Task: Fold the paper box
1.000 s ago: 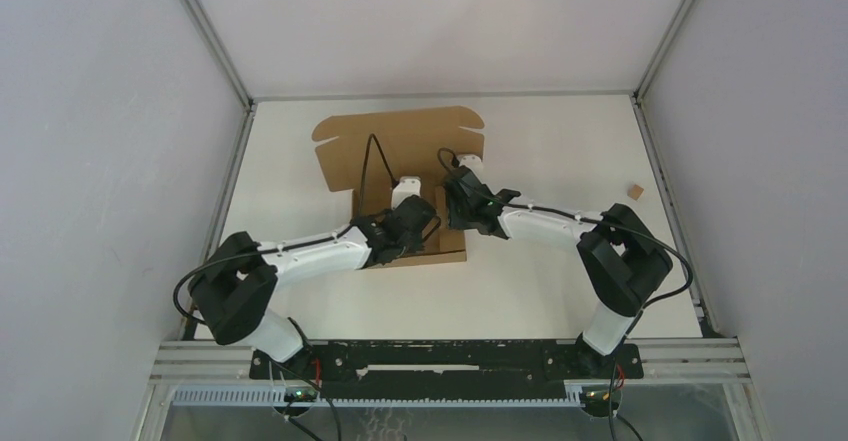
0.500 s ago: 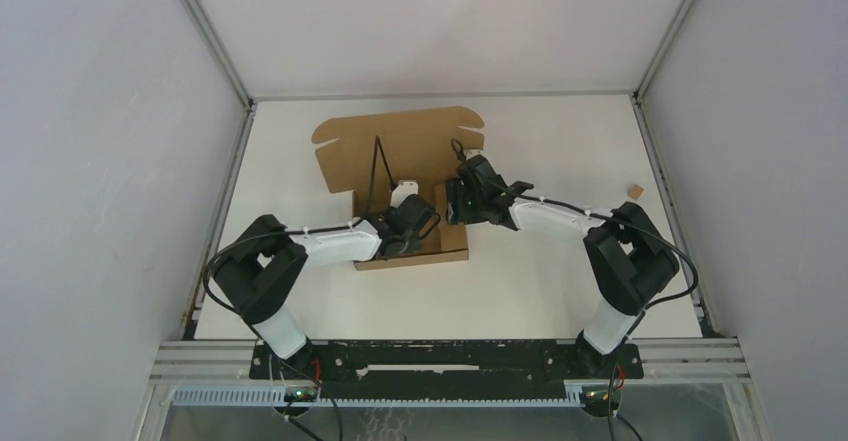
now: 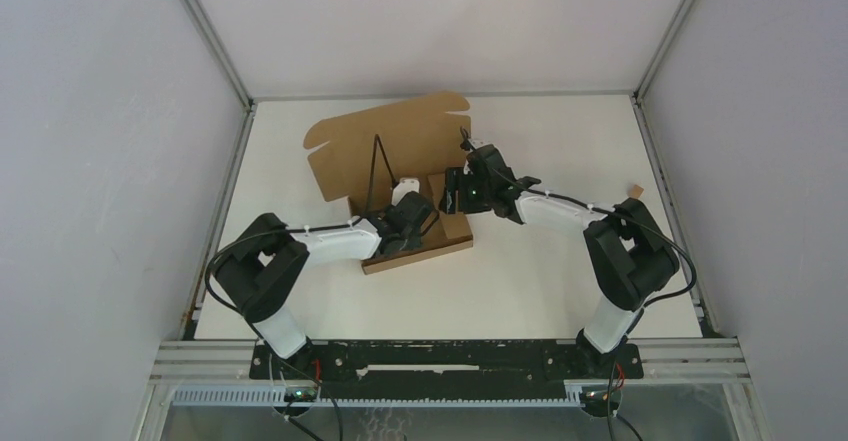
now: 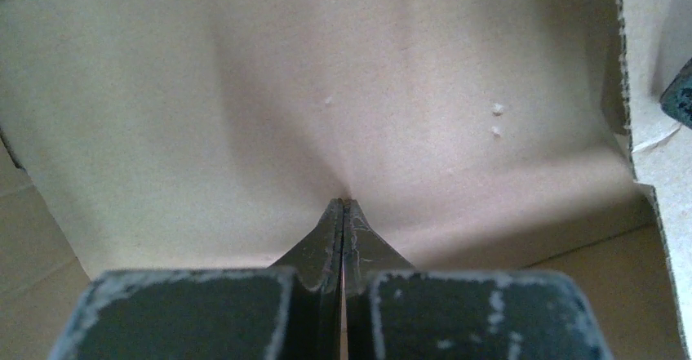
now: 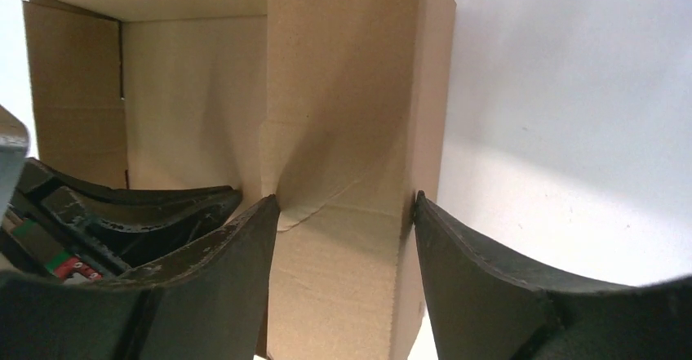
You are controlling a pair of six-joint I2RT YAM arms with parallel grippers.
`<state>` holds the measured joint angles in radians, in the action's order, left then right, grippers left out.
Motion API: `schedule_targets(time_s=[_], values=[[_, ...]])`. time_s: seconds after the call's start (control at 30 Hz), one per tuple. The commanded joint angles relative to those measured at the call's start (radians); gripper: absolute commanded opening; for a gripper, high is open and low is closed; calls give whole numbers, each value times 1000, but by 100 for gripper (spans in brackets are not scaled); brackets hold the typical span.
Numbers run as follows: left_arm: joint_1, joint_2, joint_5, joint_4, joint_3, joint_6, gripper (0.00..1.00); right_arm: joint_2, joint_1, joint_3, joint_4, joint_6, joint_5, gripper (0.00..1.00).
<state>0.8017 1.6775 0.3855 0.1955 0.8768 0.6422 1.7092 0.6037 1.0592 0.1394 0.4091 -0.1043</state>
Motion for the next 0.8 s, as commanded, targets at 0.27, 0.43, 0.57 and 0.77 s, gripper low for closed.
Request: schedule_targets(time_s=[0.27, 0.43, 0.57, 0.77], values=[[-5, 17, -50, -45, -25, -30, 0, 93, -12, 96, -61, -31, -46, 73], [-5, 20, -60, -51, -24, -36, 0, 118, -13, 127, -46, -59, 4, 74], [-4, 23, -73, -57, -22, -43, 0, 118, -16, 130, -81, -79, 39, 78], [-4, 17, -87, -73, -35, -53, 0, 139, -61, 134, -199, -106, -84, 75]])
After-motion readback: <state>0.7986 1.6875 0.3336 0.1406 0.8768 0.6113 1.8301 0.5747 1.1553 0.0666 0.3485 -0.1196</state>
